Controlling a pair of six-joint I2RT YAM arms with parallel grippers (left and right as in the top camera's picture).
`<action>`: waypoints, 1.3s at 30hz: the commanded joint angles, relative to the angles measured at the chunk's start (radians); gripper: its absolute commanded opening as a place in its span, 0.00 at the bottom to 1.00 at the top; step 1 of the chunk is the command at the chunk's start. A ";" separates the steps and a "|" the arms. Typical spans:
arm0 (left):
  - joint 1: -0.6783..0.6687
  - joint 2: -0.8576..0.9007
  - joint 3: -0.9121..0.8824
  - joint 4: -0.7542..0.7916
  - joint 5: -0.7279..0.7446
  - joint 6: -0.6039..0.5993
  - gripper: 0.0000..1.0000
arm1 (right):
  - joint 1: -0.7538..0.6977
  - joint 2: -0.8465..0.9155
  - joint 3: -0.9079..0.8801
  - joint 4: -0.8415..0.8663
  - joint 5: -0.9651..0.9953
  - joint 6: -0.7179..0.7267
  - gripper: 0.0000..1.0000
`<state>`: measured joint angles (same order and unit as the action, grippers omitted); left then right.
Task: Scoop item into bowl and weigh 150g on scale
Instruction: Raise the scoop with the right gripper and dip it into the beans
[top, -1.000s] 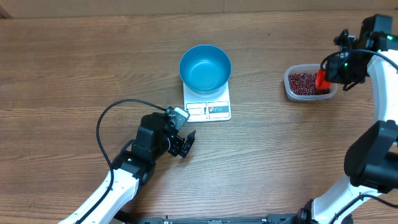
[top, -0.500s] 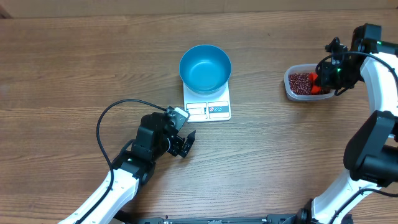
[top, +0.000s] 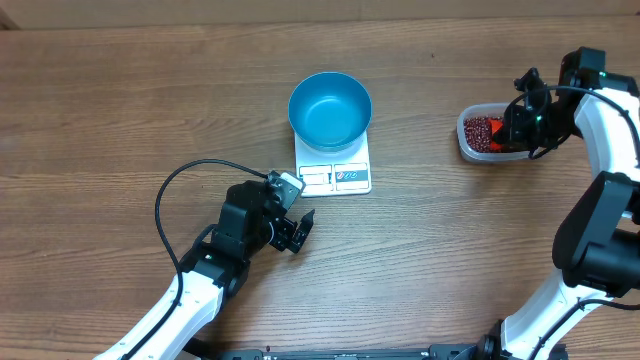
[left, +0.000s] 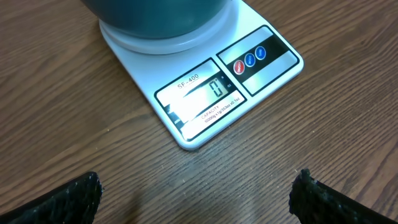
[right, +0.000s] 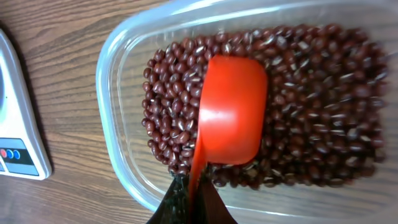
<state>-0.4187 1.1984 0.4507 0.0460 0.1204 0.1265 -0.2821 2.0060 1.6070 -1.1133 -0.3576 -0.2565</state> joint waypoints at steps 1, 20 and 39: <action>-0.001 0.007 -0.001 0.003 0.003 -0.015 0.99 | -0.002 0.020 -0.053 0.018 -0.048 0.033 0.04; -0.001 0.007 -0.001 0.003 0.003 -0.015 1.00 | -0.093 0.020 -0.070 0.033 -0.329 0.110 0.04; -0.001 0.008 -0.001 0.003 0.003 -0.015 1.00 | -0.212 0.020 -0.070 -0.047 -0.508 0.011 0.04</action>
<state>-0.4187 1.1984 0.4507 0.0460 0.1204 0.1265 -0.4644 2.0247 1.5433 -1.1496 -0.7853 -0.1883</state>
